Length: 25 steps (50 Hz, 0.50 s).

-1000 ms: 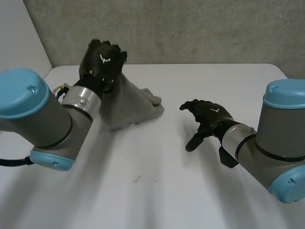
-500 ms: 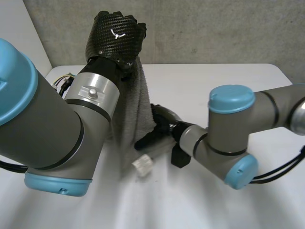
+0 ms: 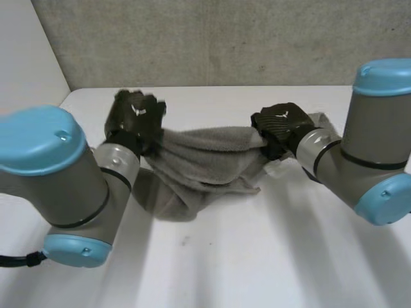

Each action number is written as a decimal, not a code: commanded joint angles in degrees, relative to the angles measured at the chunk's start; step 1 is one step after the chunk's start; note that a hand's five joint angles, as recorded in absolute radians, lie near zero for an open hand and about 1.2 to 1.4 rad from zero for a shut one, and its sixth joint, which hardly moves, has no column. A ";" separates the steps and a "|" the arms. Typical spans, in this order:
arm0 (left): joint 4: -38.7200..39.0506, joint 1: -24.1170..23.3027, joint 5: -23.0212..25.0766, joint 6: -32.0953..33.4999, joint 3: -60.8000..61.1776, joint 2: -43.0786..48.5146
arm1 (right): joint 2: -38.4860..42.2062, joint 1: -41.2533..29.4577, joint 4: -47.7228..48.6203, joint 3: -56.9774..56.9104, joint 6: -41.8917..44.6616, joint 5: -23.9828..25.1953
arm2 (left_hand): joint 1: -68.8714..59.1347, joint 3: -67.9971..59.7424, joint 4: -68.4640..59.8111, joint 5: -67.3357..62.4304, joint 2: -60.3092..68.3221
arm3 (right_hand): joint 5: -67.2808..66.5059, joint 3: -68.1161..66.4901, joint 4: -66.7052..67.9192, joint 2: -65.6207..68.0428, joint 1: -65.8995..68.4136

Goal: Fold the laundry

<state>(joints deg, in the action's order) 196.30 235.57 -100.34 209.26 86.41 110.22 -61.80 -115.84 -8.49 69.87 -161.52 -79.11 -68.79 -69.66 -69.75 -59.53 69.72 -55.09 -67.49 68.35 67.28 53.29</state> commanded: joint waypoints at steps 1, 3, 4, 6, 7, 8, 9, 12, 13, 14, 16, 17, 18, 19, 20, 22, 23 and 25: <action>0.05 -0.46 -0.12 -0.17 -0.71 5.70 | 0.01 -0.26 -5.83 -0.26 0.95 0.89 | -11.21 -10.34 -10.25 -10.47 10.28 | -14.91 -12.51 11.65 12.73 26.71; -0.04 -0.64 -0.21 -0.26 -0.63 5.62 | -0.17 -0.61 -7.58 0.53 1.65 0.88 | -11.21 -10.34 -10.25 -10.47 10.28 | -14.91 -12.51 11.65 12.73 26.71; -0.13 -0.81 -0.38 -0.35 -0.54 5.10 | -0.17 -0.61 -7.59 0.53 1.65 0.89 | -11.21 -10.34 -10.25 -10.47 10.28 | -14.91 -12.51 11.65 12.73 26.71; -0.39 -1.16 -0.56 -0.43 -0.54 4.22 | -0.43 -0.70 -9.00 0.71 2.79 0.80 | -11.21 -10.34 -10.25 -10.47 10.28 | -14.91 -12.51 11.65 12.73 26.71; -0.57 -1.25 -0.56 -0.43 -0.28 2.38 | -0.78 -0.53 -10.48 0.80 3.93 0.88 | -11.21 -10.34 -10.25 -10.47 10.28 | -14.91 -12.51 11.65 12.73 26.71; -0.57 -1.26 -0.56 -0.43 -0.27 2.37 | -1.48 -0.44 -11.54 0.80 5.07 1.06 | -11.21 -10.34 -10.25 -10.47 10.28 | -14.91 -12.51 11.65 12.73 26.71; -0.66 -1.34 -0.56 -0.43 0.07 -0.24 | -1.49 -0.44 -11.55 0.80 5.08 1.06 | -11.21 -10.34 -10.25 -10.47 10.28 | -14.91 -12.51 11.65 12.73 26.71; -0.74 -1.26 -0.56 -0.26 0.43 -4.65 | -4.39 -0.35 -12.69 0.36 6.40 0.89 | -11.21 -10.34 -10.25 -10.47 10.28 | -14.91 -12.51 11.65 12.73 26.71; -0.74 -1.26 -0.56 -0.26 0.43 -4.66 | -6.73 -0.26 -12.86 -0.08 7.18 0.80 | -11.21 -10.34 -10.25 -10.47 10.28 | -14.91 -12.51 11.65 12.73 26.71; -0.83 -1.26 -0.47 -0.17 0.52 -6.67 | -9.37 -0.09 -13.13 -0.34 7.97 0.80 | -11.21 -10.34 -10.25 -10.47 10.28 | -14.91 -12.51 11.65 12.73 26.71; -1.10 -1.34 -0.39 -0.08 0.34 -8.53 | -12.01 0.00 -13.04 -0.69 8.76 0.88 | -11.21 -10.34 -10.25 -10.47 10.28 | -14.91 -12.51 11.65 12.73 26.71; -1.79 -1.34 -0.39 0.00 0.17 -11.06 | -12.03 0.00 -13.04 -0.70 8.77 0.89 | -11.21 -10.34 -10.25 -10.47 10.28 | -14.91 -12.51 11.65 12.73 26.71; -1.80 -1.34 -0.39 0.01 0.17 -11.08 | -14.56 -0.35 -13.13 -1.39 9.29 0.89 | -11.21 -10.34 -10.25 -10.47 10.28 | -14.91 -12.51 11.65 12.73 26.71; -3.02 -1.26 -0.30 0.09 -0.27 -14.04 | -16.93 -0.26 -13.39 -2.27 9.65 0.71 | -11.21 -10.34 -10.25 -10.47 10.28 | -14.91 -12.51 11.65 12.73 26.71; -4.42 -1.17 -0.12 0.18 -0.80 -16.33 | -16.95 -0.26 -13.39 -2.28 9.65 0.71 | -11.21 -10.34 -10.25 -10.47 10.28 | -14.91 -12.51 11.65 12.73 26.71; -5.48 -1.08 0.23 0.18 -1.58 -18.27 | -20.10 -0.35 -13.57 -3.77 9.74 0.54 | -11.21 -10.34 -10.25 -10.47 10.28 | -14.91 -12.51 11.65 12.73 26.71; -6.45 -0.91 0.66 0.18 -2.90 -19.68 | -20.12 -0.35 -13.57 -3.77 9.74 0.53 | -11.21 -10.34 -10.25 -10.47 10.28 | -14.91 -12.51 11.65 12.73 26.71; -7.15 -0.64 1.36 0.18 -4.48 -20.74 | -20.91 -0.53 -13.66 -4.21 9.65 0.45 | -11.21 -10.34 -10.25 -10.47 10.28 | -14.91 -12.51 11.65 12.73 26.71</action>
<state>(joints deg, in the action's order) 192.87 234.33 -100.49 209.34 85.86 95.97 -78.09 -116.09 -22.02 67.64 -152.05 -78.40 -68.79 -69.67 -69.75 -59.53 69.72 -55.43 -67.79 68.35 67.28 53.29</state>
